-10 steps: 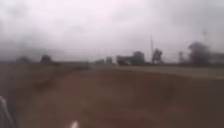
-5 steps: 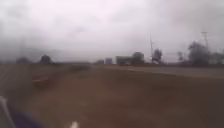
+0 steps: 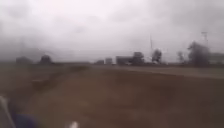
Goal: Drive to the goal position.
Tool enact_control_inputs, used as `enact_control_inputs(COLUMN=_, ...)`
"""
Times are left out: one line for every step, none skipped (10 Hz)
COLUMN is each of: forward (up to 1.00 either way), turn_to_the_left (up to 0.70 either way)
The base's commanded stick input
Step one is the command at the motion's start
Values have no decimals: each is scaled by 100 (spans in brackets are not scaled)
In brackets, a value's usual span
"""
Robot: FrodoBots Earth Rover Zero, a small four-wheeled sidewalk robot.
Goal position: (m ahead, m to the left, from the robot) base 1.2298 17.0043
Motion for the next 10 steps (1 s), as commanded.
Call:
enact_control_inputs(forward=70, turn_to_the_left=35)
enact_control_inputs(forward=70, turn_to_the_left=35)
enact_control_inputs(forward=70, turn_to_the_left=35)
enact_control_inputs(forward=70, turn_to_the_left=35)
enact_control_inputs(forward=70, turn_to_the_left=35)
enact_control_inputs(forward=70, turn_to_the_left=35)
enact_control_inputs(forward=70, turn_to_the_left=35)
enact_control_inputs(forward=70, turn_to_the_left=35)
enact_control_inputs(forward=70, turn_to_the_left=35)
enact_control_inputs(forward=70, turn_to_the_left=35)
